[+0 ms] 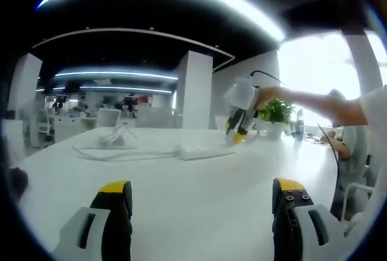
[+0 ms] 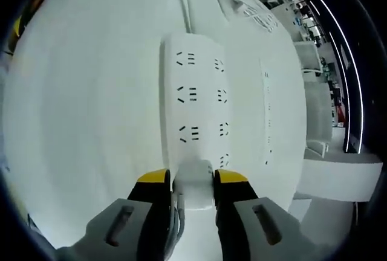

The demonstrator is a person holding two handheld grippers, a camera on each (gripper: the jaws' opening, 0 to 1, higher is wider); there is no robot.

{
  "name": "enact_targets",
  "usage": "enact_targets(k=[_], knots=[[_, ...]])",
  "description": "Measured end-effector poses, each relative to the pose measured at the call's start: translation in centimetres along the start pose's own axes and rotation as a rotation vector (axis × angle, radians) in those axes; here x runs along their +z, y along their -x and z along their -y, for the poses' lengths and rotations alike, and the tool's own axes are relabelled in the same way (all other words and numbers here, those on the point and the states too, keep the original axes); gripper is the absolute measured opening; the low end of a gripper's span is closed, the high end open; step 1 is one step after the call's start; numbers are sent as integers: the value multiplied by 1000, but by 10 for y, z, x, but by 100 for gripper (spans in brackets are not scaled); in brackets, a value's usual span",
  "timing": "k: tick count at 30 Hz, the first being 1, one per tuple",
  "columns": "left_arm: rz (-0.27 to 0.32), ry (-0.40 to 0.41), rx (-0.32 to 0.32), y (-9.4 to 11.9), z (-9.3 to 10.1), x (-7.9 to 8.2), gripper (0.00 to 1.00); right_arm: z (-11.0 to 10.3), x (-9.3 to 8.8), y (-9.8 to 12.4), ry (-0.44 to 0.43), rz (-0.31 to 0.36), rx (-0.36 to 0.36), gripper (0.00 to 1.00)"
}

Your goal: Straighten the power strip on the desk, plug the charger into it

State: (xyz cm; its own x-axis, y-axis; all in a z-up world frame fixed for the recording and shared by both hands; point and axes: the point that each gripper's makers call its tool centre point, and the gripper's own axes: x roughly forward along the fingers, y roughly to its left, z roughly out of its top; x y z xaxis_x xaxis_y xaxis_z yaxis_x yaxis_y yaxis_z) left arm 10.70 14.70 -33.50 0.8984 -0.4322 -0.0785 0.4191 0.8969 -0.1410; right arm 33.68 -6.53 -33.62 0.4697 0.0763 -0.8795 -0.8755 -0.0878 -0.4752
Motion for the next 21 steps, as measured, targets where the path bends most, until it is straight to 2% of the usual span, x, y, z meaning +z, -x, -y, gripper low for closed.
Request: enact_targets(k=[4, 8, 9, 10, 17, 19, 21], knots=[[-3, -2, -4, -2, 2, 0, 99, 0, 2, 0, -28, 6, 51, 26], [-6, -6, -11, -6, 6, 1, 99, 2, 1, -2, -62, -22, 130, 25], [-4, -6, -13, -6, 7, 2, 99, 2, 3, -6, -60, -12, 148, 25], [-2, -5, -14, -6, 7, 2, 99, 2, 4, -5, -90, -8, 164, 25], [-12, -6, -12, -11, 9, 2, 99, -2, -1, -6, -92, -11, 207, 26], [-11, -10, -18, -13, 12, 3, 99, -3, 0, -9, -123, 20, 241, 26], [-7, -12, -25, -14, 15, 5, 99, -3, -1, -13, -122, 29, 244, 27]])
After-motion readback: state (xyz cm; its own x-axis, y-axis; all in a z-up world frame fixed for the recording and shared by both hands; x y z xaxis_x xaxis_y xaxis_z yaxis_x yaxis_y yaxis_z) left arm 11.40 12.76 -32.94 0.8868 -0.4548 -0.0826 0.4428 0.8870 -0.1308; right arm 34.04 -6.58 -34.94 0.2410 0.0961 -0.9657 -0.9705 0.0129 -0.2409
